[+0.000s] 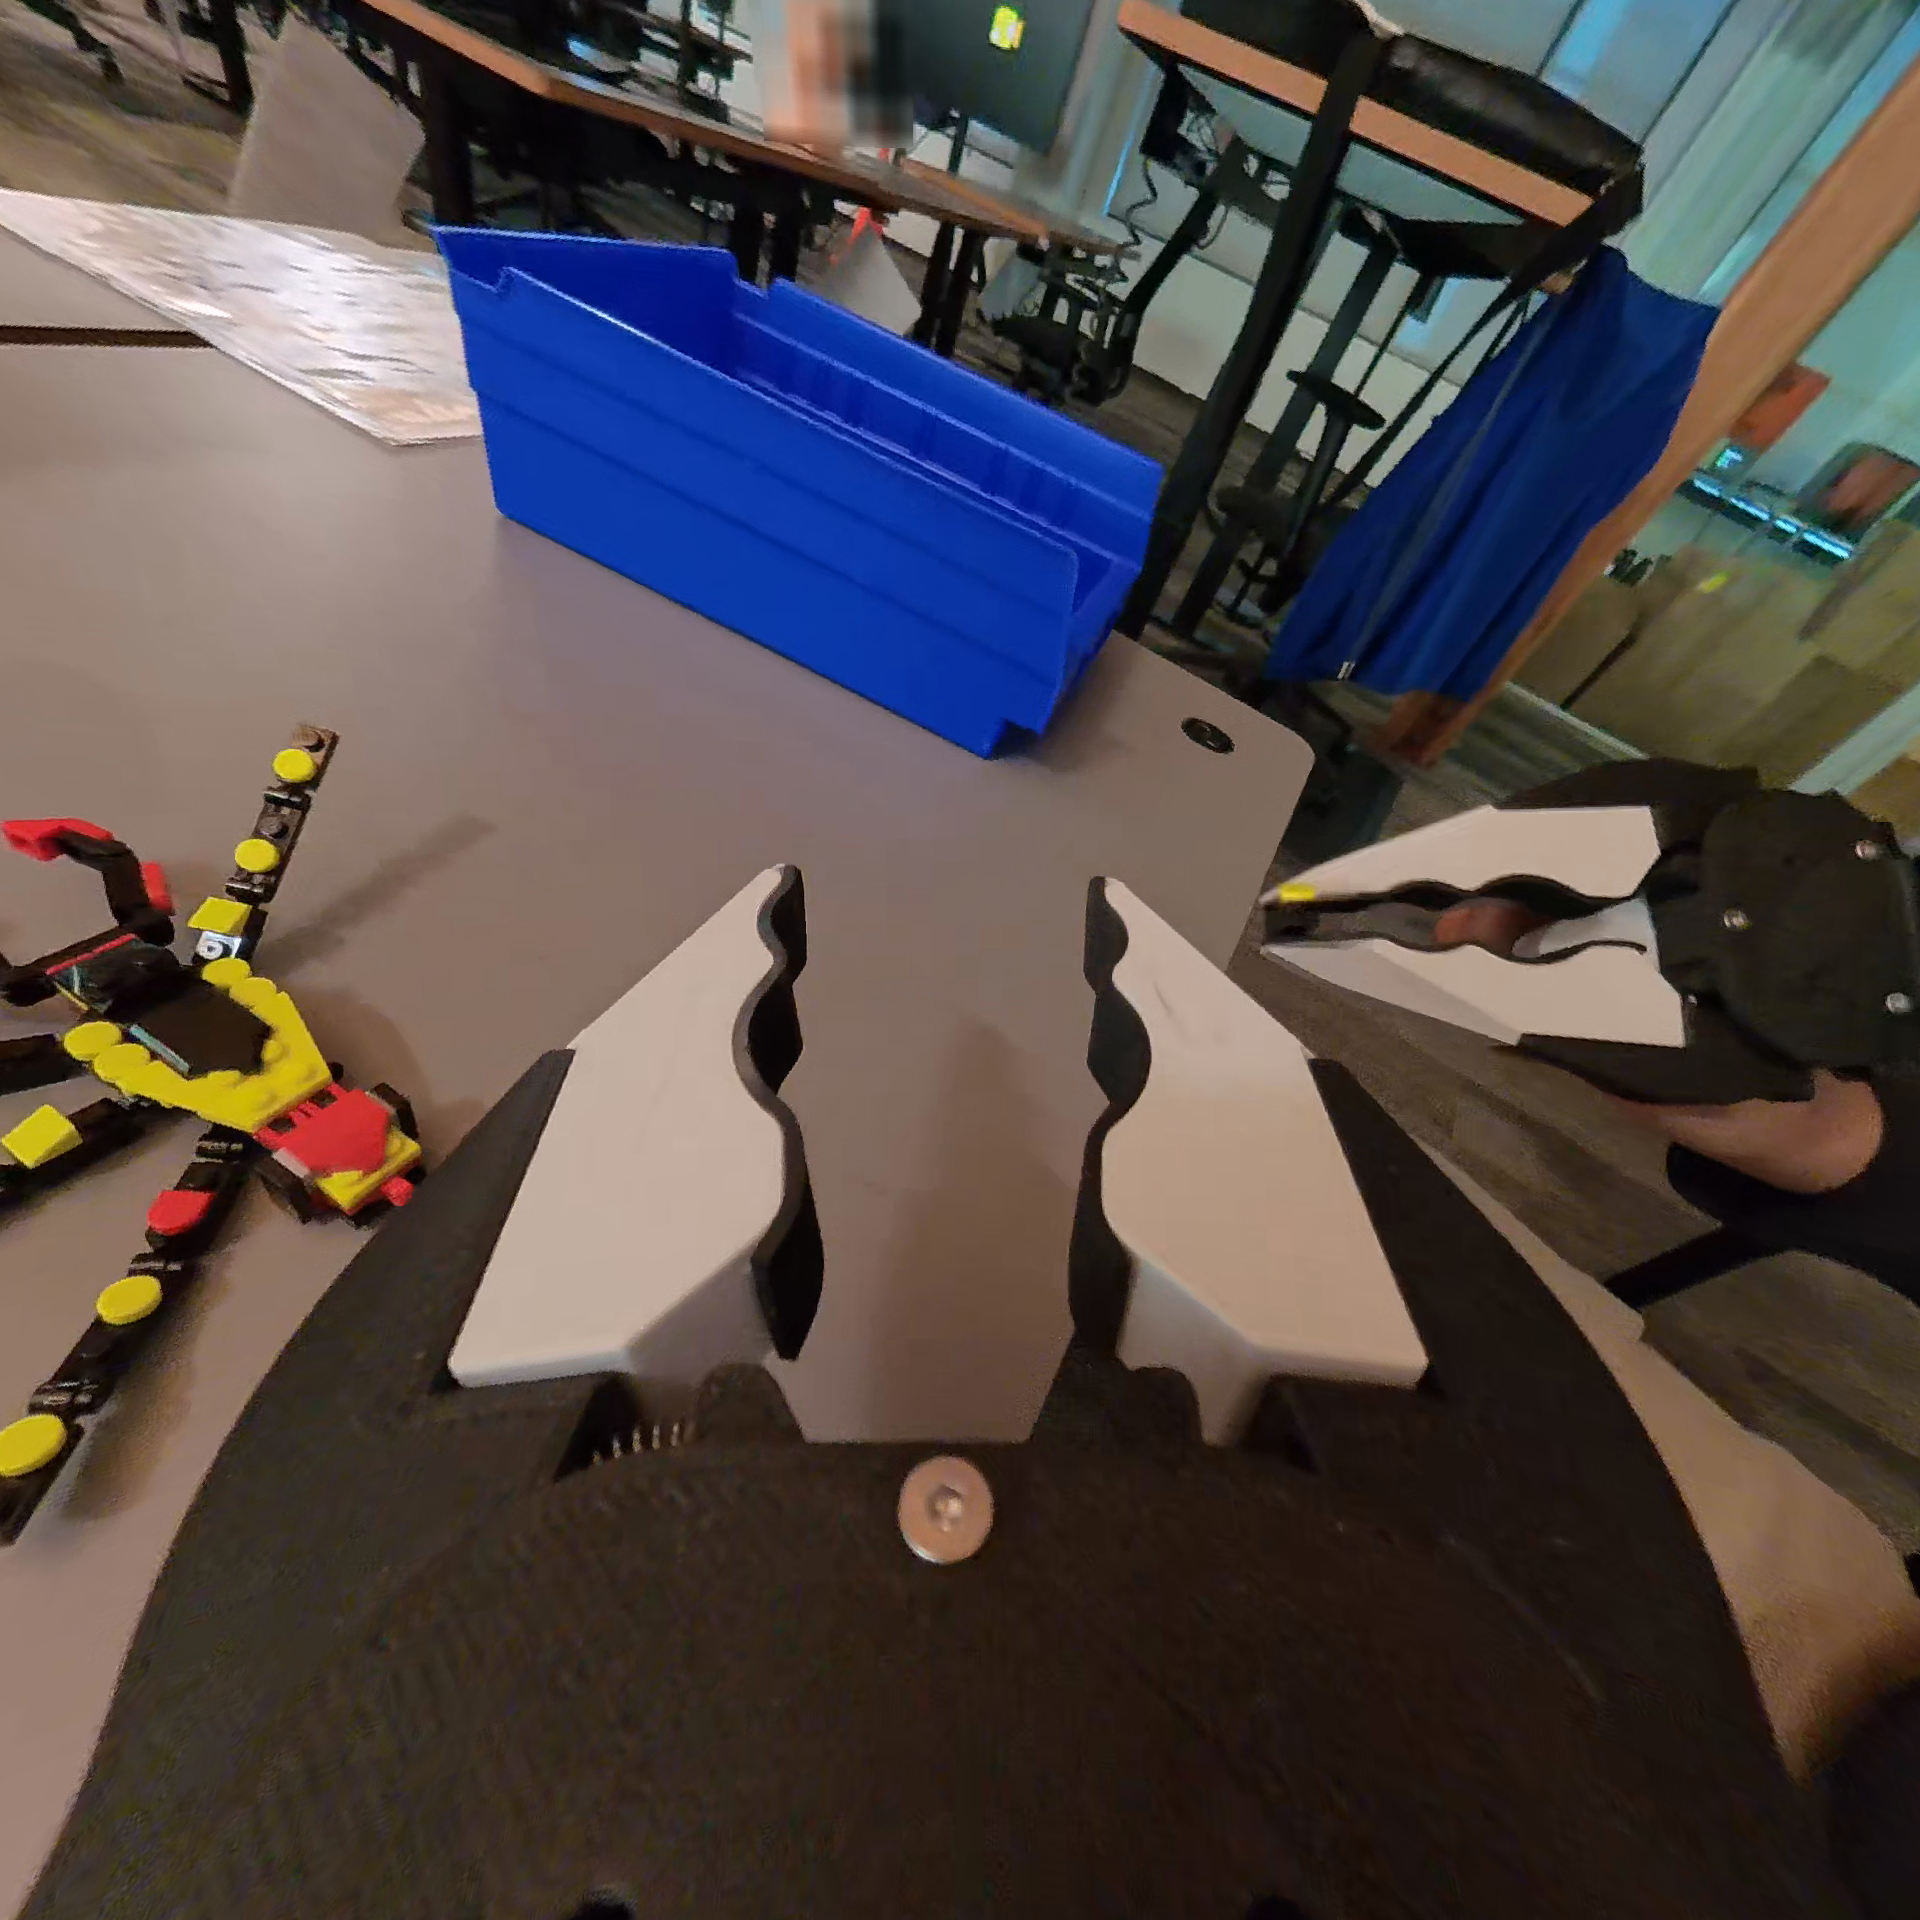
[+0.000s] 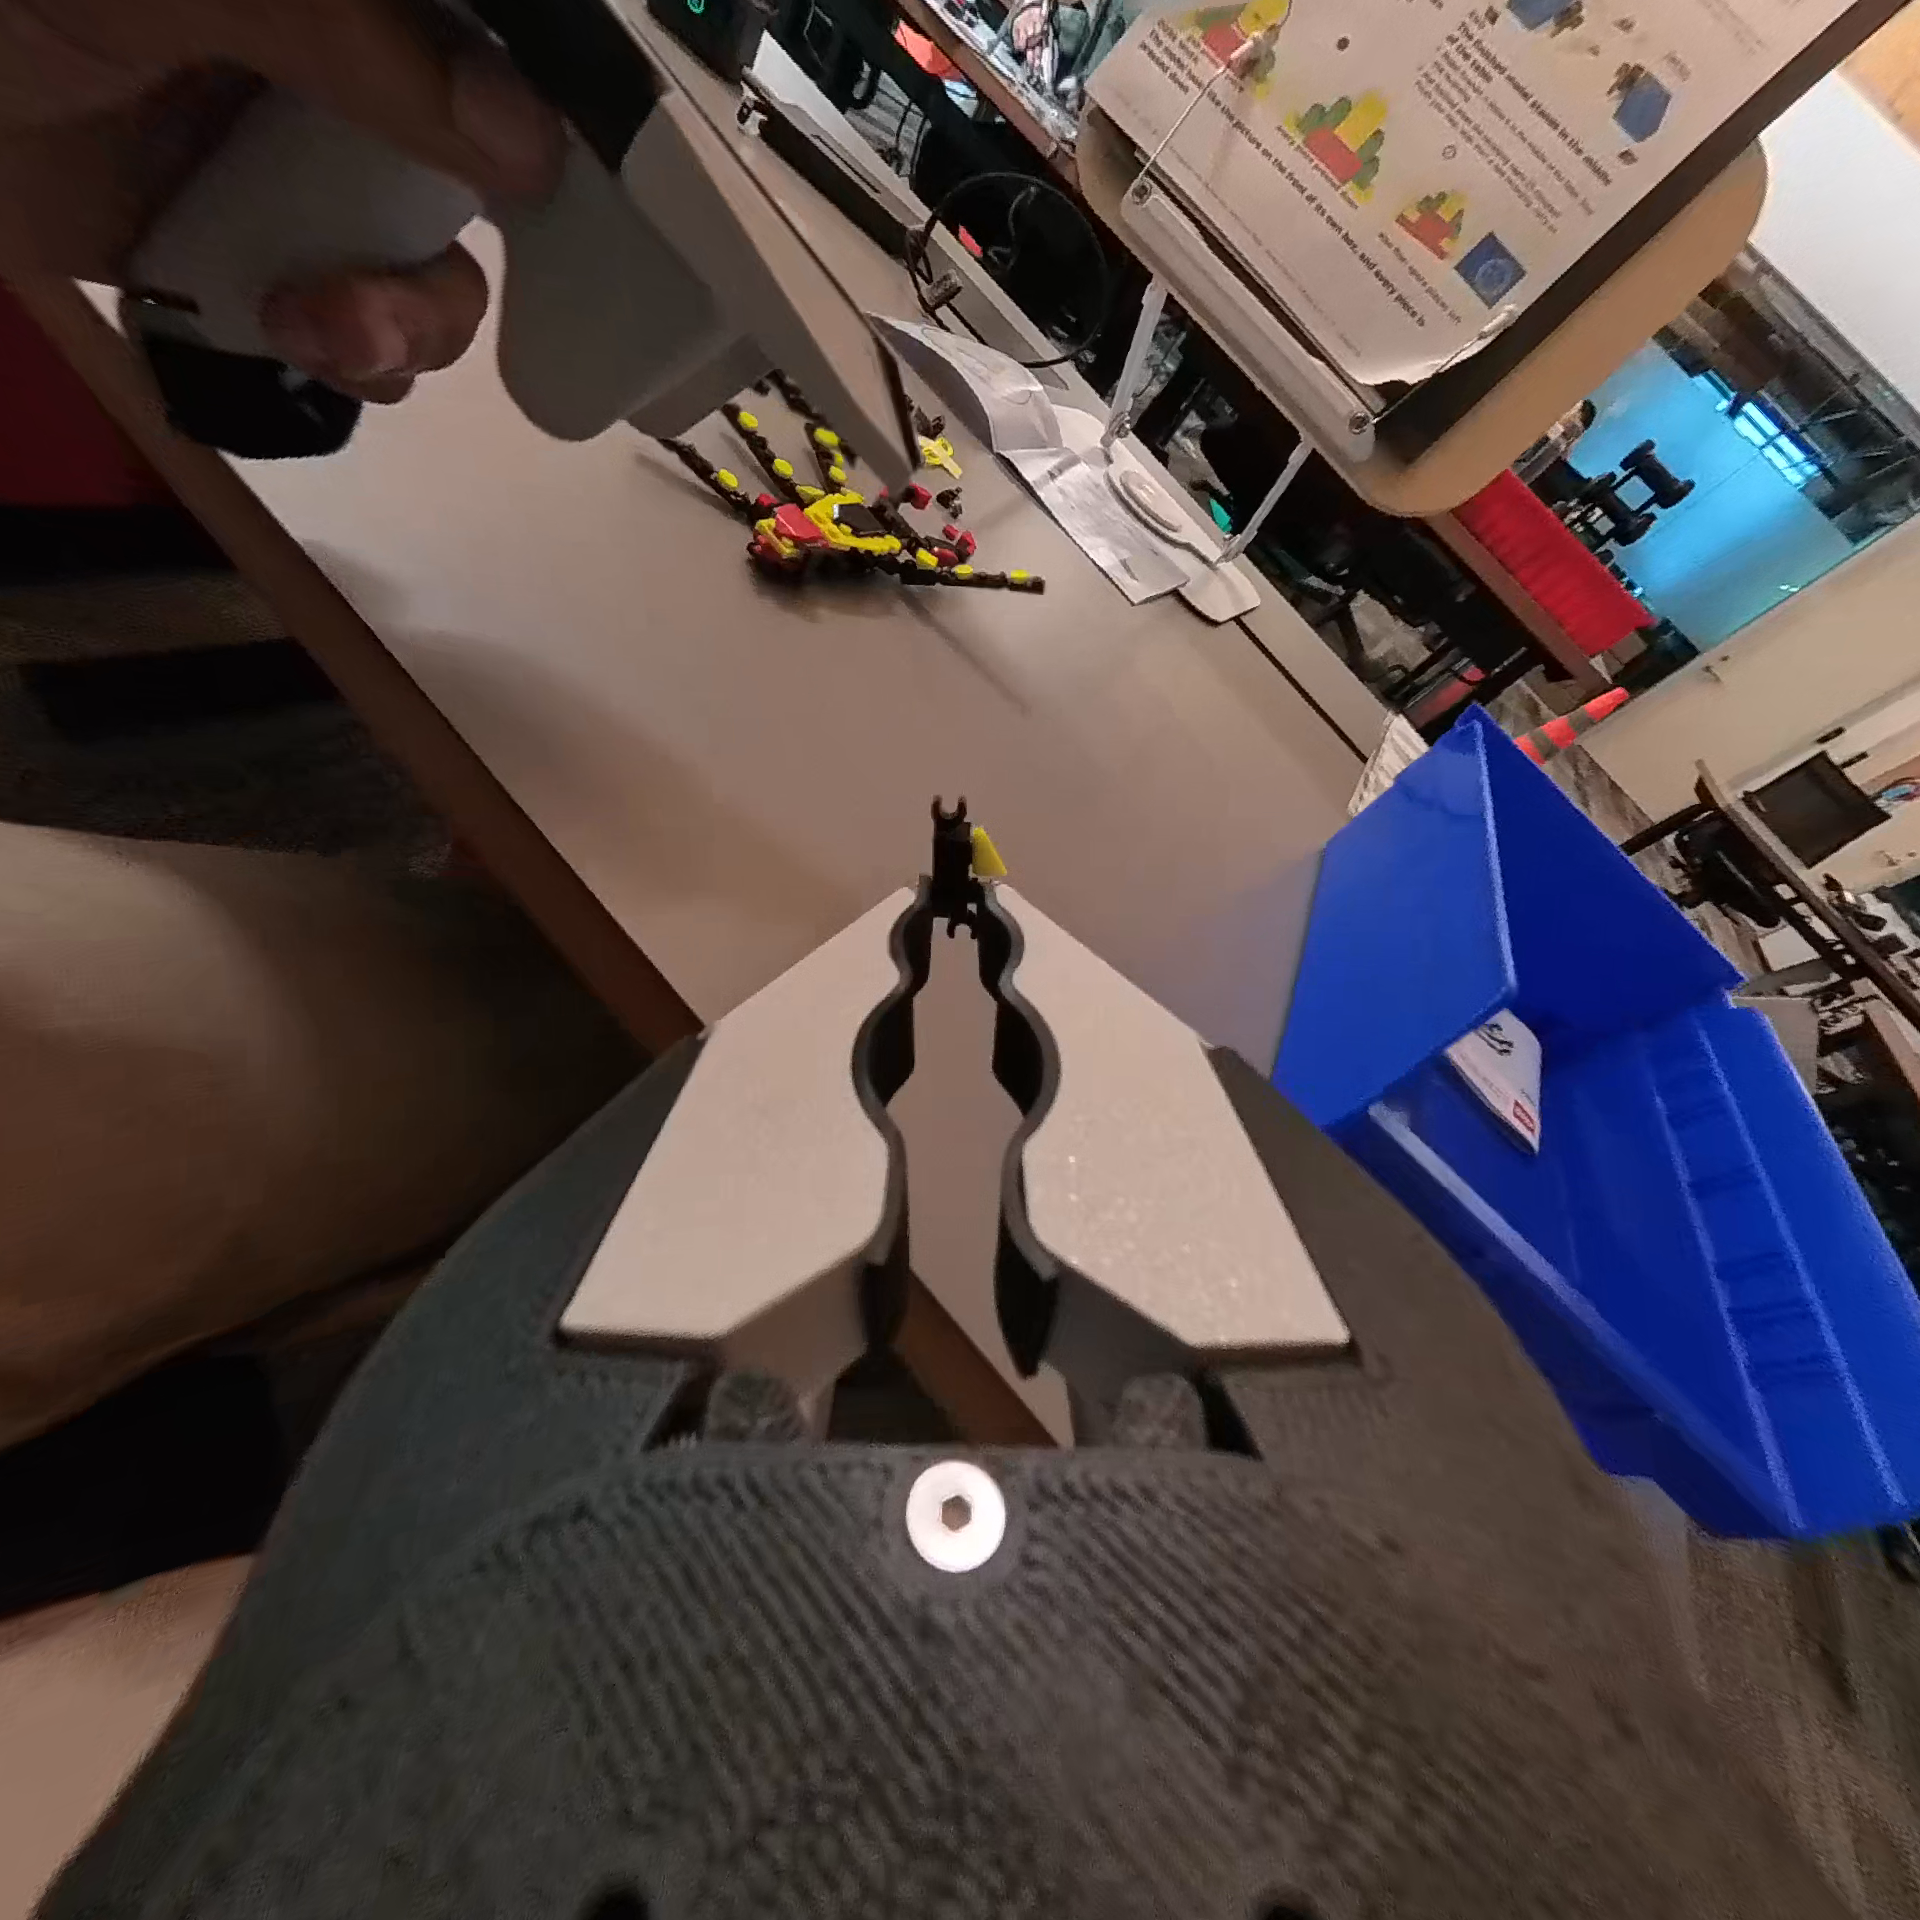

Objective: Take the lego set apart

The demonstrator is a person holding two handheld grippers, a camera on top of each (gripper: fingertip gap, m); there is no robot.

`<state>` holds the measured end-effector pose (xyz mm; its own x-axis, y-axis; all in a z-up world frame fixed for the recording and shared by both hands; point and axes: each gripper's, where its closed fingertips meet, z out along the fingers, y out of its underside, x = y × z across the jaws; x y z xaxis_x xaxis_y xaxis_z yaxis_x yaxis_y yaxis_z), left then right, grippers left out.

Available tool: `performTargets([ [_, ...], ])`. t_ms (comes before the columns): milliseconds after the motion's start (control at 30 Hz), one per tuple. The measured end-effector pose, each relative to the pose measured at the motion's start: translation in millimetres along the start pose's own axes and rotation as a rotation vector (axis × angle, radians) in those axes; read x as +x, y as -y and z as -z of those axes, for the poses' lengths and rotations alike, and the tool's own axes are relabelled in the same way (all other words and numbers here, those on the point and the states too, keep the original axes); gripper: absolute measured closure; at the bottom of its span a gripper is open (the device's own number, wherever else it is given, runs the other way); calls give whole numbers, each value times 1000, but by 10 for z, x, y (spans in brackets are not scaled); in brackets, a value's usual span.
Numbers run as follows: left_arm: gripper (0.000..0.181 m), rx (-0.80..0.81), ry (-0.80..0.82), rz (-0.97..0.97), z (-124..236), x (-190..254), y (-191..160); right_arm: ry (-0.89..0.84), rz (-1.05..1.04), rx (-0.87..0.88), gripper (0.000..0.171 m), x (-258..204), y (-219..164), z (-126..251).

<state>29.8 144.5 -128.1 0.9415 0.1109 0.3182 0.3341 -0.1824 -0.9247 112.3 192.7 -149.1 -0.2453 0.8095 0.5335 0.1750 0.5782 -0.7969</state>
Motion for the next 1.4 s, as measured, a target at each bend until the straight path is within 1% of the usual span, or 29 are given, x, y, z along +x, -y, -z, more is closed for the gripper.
performTargets([
  [33,130,5,1,14,-13,-22,8,7,-7,-1,164,-3,-9,32],
  [200,131,67,10,53,-27,-108,115,1,-55,24,164,55,75,287],
  [300,133,106,45,39,102,-168,153,8,-126,70,164,105,196,332],
  [400,133,162,105,45,328,-300,239,49,-214,97,164,103,200,247],
  [500,131,203,173,78,545,-534,289,76,-291,97,164,119,99,153],
  [567,129,217,224,72,634,-716,311,80,-340,146,164,192,98,120],
  [633,131,238,333,15,721,-930,339,98,-418,204,164,313,152,72],
  [667,130,297,396,-27,789,-1011,442,115,-445,216,164,373,175,26],
  [700,131,364,417,-65,831,-1026,575,121,-450,222,164,439,190,-35],
  [733,132,403,404,-101,821,-1005,693,123,-435,224,164,492,196,-103],
  [767,136,408,382,-135,768,-988,771,125,-416,216,164,525,191,-179],
  [833,148,365,369,-176,624,-1028,836,147,-393,201,164,534,189,-325],
  [900,161,333,417,-180,520,-1184,886,186,-398,195,164,515,209,-463],
  [967,165,325,470,-193,447,-1342,992,205,-417,211,164,549,282,-585],
  [1033,168,299,463,-190,347,-1410,1097,242,-431,226,164,570,382,-697],
  [1067,174,300,444,-190,301,-1415,1157,251,-426,220,164,589,410,-758],
  [1100,179,306,417,-191,257,-1406,1214,262,-424,203,164,604,423,-820],
  [1167,179,317,370,-196,172,-1405,1309,287,-438,183,164,641,468,-941],
  [1267,180,259,242,-195,-97,-1403,1268,287,-481,209,164,752,585,-1097],
  [1333,176,195,109,-129,-319,-1342,1154,255,-487,213,164,832,593,-1212],
  [1400,169,166,6,-26,-476,-1268,1110,238,-493,210,164,886,595,-1302],
])
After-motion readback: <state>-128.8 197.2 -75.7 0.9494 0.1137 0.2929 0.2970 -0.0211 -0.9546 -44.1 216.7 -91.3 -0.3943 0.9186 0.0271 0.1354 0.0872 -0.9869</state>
